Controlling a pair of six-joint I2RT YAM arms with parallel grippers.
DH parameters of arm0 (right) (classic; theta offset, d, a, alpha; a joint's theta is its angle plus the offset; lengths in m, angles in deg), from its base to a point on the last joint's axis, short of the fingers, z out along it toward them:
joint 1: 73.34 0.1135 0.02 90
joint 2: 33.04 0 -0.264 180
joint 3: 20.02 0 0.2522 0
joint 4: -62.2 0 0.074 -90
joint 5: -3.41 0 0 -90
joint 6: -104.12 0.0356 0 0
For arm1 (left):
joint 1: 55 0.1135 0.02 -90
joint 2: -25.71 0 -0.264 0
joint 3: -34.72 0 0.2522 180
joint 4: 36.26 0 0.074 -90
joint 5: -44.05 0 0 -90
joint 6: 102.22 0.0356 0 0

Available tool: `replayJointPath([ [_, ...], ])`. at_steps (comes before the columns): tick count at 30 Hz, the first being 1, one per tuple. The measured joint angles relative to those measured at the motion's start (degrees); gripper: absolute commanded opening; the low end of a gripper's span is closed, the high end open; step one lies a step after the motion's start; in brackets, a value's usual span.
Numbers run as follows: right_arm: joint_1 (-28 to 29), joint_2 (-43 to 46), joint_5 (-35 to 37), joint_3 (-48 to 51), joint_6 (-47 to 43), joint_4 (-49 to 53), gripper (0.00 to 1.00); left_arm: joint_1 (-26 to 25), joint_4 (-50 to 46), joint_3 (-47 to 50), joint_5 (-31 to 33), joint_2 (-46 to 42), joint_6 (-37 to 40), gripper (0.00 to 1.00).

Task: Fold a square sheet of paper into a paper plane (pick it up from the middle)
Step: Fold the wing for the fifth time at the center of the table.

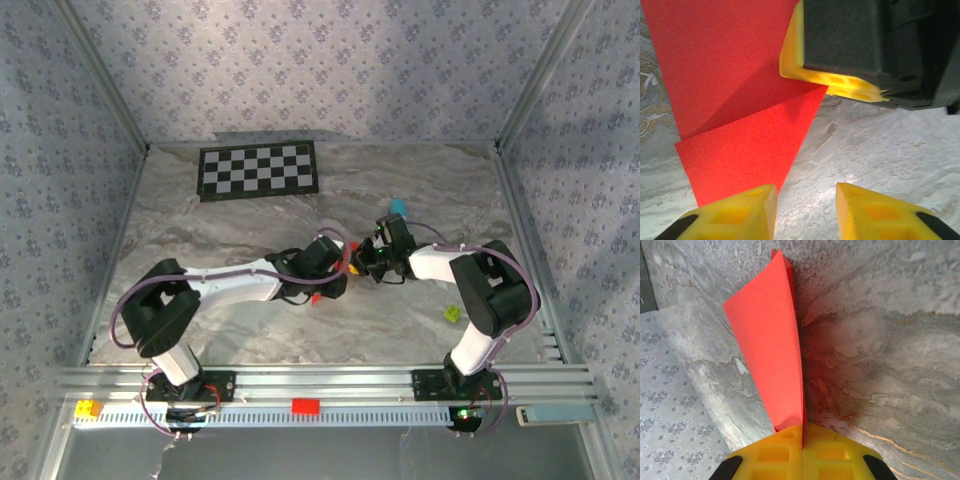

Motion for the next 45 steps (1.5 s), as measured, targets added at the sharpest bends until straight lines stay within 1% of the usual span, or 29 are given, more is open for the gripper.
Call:
replayJointPath([
  [4, 0.0, 0.0, 0.0, 0.0, 0.0, 0.02, 0.0, -2.12, -4.13, -3.28, 5.22, 3.74, 1.97, 0.36],
  [8, 0.0, 0.0, 0.0, 0.0, 0.0, 0.02, 0.0, -3.91, -7.56, -5.09, 9.7, 5.38, 3.41, 0.37],
  [16, 0.0, 0.0, -0.02, 0.0, 0.02, 0.02, 0.0, -5.64, -11.1, -6.19, 14.78, 7.39, 5.42, 0.35],
  [28, -0.07, 0.31, -0.04, -0.02, 0.02, 0.26, 0.0, -6.62, -13.2, -6.21, 19.1, 8.33, 6.34, 0.29],
  [38, -0.22, 0.85, -0.04, -0.02, 0.02, 0.28, 0.0, -6.67, -13.49, -6.21, 19.82, 8.52, 6.71, 0.21],
  [45, -0.22, 0.85, -0.04, -0.02, 0.0, 0.46, 0.0, -6.75, -13.44, -6.21, 20.09, 8.52, 6.78, 0.21],
])
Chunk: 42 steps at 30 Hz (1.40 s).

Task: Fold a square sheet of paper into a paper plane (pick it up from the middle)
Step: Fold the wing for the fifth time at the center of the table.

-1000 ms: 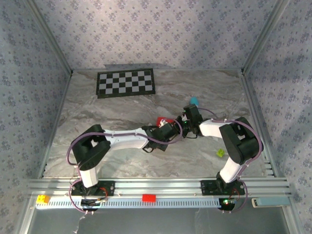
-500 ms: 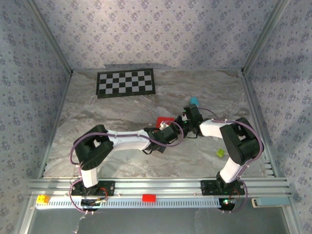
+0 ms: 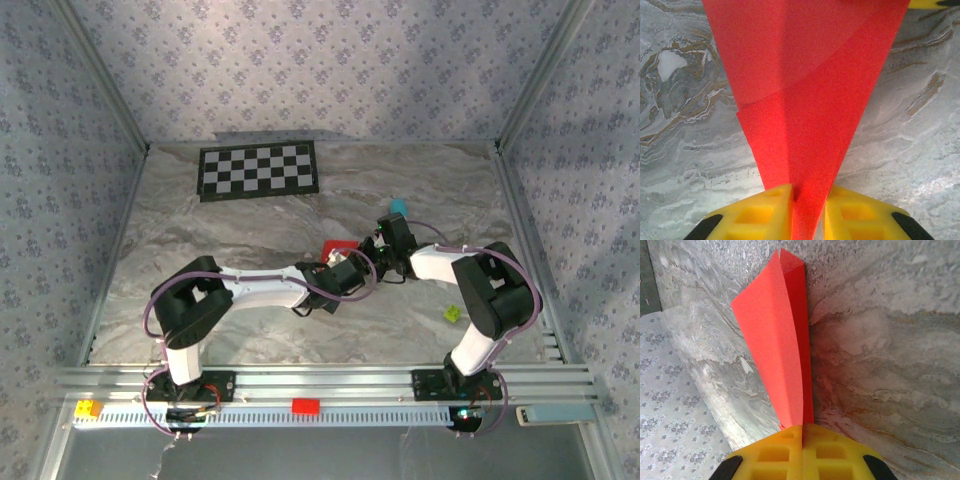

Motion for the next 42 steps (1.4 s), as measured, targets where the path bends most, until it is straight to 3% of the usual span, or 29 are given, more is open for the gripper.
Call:
replayJointPath([
  [11, 0.0, 0.0, 0.0, 0.0, 0.0, 0.0, 0.0, -0.04, 1.42, 0.02, 0.44, 0.0, 0.15, 0.25],
  [24, -0.02, 0.0, -0.02, 0.0, 0.02, 0.0, 0.02, -0.07, 1.53, 0.02, 0.83, 0.0, 0.15, 0.1],
  [30, -0.02, 0.11, 0.04, 0.0, -0.24, 0.5, 0.12, -0.07, 1.75, 0.02, 0.81, 0.0, -0.13, 0.06],
  [33, -0.35, 1.29, 0.76, 0.0, -1.62, 2.4, 0.29, -0.04, 2.45, 0.39, 0.79, 0.0, -0.87, 0.06],
  [42, -4.46, 8.44, 3.98, 0.0, -7.45, 10.1, 0.34, 0.76, 7.58, 4.85, -1.53, -0.79, -4.96, 0.05],
])
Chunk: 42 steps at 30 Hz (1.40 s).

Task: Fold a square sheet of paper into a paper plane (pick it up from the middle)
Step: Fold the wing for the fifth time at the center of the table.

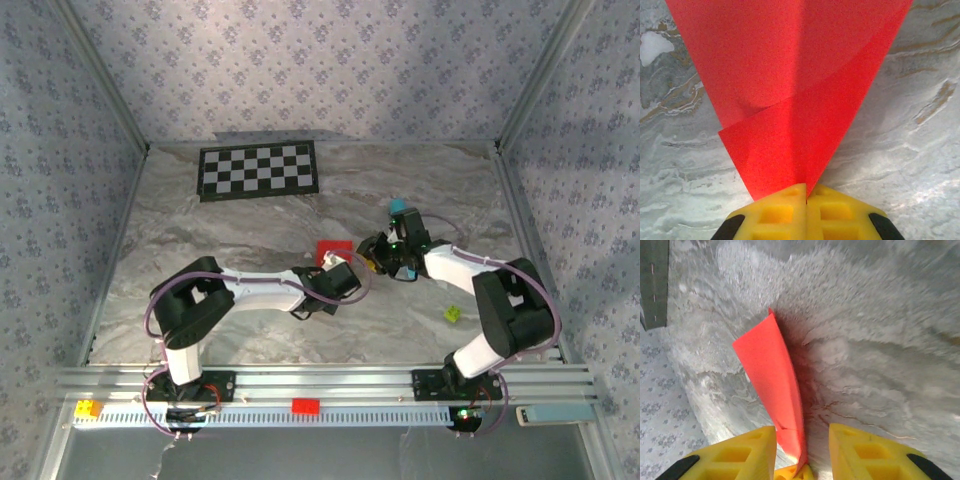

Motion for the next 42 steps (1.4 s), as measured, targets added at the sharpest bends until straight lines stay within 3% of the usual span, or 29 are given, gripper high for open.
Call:
replayJointPath([
  [10, -1.03, 0.98, 0.76, 0.0, -3.17, 4.79, 0.34, 2.78, 8.7, 5.9, -5.2, -3.17, -4.55, 0.03],
  [16, -1.01, 0.98, 0.76, 0.0, -4.26, 5.29, 0.29, 3.87, 21.57, 15.04, -7.91, -7.21, -5.35, 0.04],
  [21, -0.76, 1.25, 1.03, 0.0, -5.53, 5.05, 0.25, 8.07, 33.83, 22.58, -16.41, -9.53, -7.17, 0.04],
  [30, 2.54, 5.66, 3.87, 1.44, -9.84, -1.01, 0.22, 15.37, 46.21, 27.32, -32.24, -7.96, -11.96, 0.01],
  [42, 4.09, 1.88, -3.5, 1.36, -14.38, -5.03, 0.18, 19.32, 59.06, 30.38, -42.14, -3.87, -17.35, 0.0],
])
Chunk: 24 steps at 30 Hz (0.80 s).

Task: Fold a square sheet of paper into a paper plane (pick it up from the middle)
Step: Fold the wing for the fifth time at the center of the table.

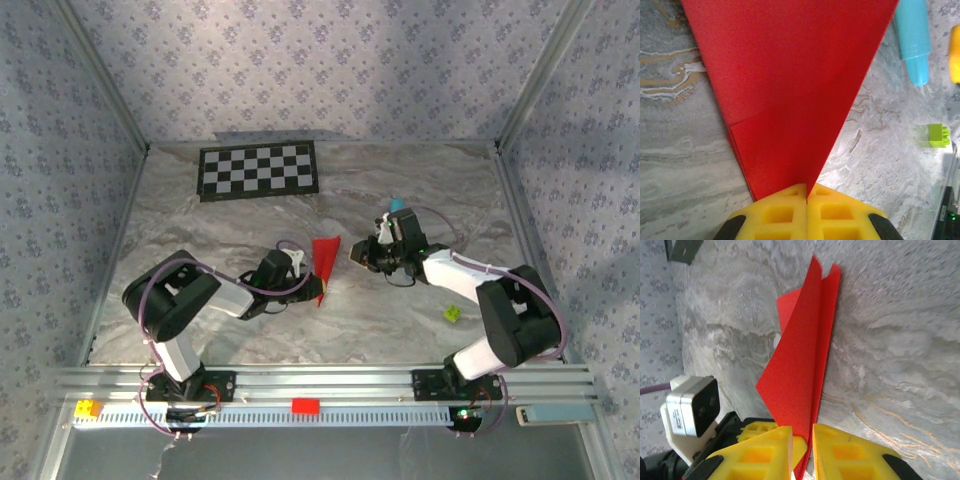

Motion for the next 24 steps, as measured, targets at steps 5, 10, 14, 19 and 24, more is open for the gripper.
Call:
replayJointPath([
  [5, 1.22, -1.05, -2.16, -0.11, -0.98, -1.07, 0.14, 0.31, 2.71, 0.07, -1.68, 1.33, -0.79, 0.0],
  [10, 2.4, -3.45, -4.2, -1.57, -1.84, -2.05, 0.12, 0.28, 2.69, 0.07, -1.95, 1.33, -0.68, 0.0],
  [14, 2.84, -4.28, -5.09, -1.79, -2.05, -2.38, 0.11, 0.22, 0.9, 0.04, -2.6, 0.5, 0.98, 0.0],
  [19, 3.45, -4.48, -6.1, -1.99, -2.49, -2.58, 0.09, -0.09, -3.58, 0.39, -3.8, -1.79, 3.02, 0.0],
  [24, 5.49, -6.19, -7.04, -3.85, -3.8, -2.45, 0.07, -0.09, -4.24, 0.81, -4.0, -2.38, 3.32, 0.0],
])
